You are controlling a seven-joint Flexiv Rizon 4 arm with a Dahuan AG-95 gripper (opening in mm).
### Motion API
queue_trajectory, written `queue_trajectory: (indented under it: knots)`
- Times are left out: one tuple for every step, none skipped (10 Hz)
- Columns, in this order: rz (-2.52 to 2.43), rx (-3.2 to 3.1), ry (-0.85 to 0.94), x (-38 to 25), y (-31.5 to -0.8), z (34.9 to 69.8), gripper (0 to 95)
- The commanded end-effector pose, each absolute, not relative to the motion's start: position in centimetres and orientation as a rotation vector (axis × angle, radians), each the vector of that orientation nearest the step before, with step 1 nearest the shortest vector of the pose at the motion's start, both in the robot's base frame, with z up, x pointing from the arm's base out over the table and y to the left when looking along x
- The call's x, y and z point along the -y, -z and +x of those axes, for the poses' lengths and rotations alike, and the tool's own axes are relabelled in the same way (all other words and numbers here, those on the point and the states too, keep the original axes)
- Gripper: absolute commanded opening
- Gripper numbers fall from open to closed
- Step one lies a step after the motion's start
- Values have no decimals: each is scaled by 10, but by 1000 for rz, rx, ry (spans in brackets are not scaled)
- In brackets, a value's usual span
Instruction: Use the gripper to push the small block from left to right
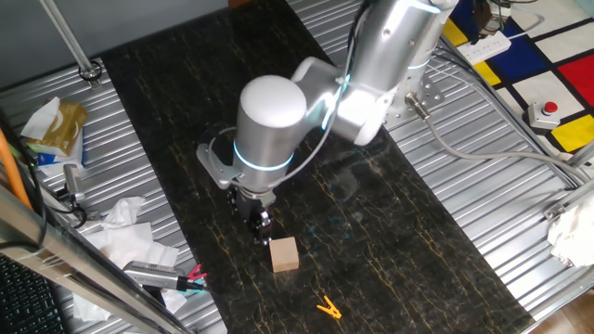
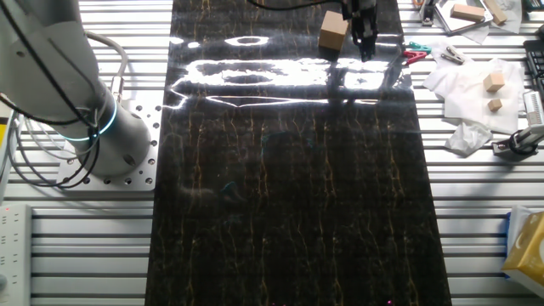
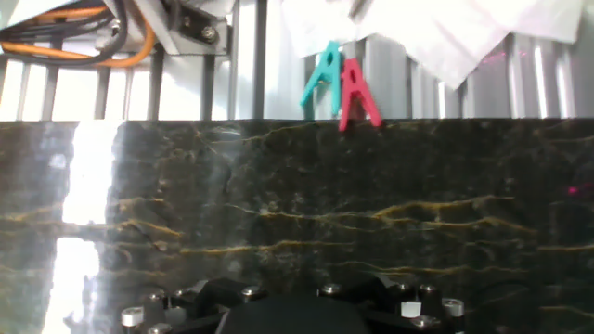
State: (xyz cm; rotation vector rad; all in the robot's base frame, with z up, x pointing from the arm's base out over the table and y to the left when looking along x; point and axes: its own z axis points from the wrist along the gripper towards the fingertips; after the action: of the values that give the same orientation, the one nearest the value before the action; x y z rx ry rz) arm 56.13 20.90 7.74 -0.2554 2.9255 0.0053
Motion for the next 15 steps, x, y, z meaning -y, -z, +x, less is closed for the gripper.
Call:
queue_trajectory:
  knots:
    - [-257,-2921,-8,-207,-76,562,760]
    - [-258,-2918,-12,-205,-74,564,760]
    - [-257,-2918,-13,-204,-73,564,760]
    - [-254,-2916,-17,-204,-72,568,760]
    - [-249,-2916,-24,-205,-71,572,760]
    - [-245,-2916,-25,-206,-71,577,760]
    - [-243,-2917,-27,-207,-71,582,760]
    - [-238,-2915,-37,-208,-70,588,760]
    - [-233,-2915,-40,-209,-70,591,760]
    - [-228,-2915,-42,-211,-71,596,760]
    - [-227,-2916,-40,-212,-71,598,760]
    - [-228,-2916,-41,-212,-70,599,760]
    - [-229,-2916,-41,-212,-70,599,760]
    - [-230,-2916,-41,-212,-70,599,760]
    - [-231,-2916,-42,-212,-70,599,760]
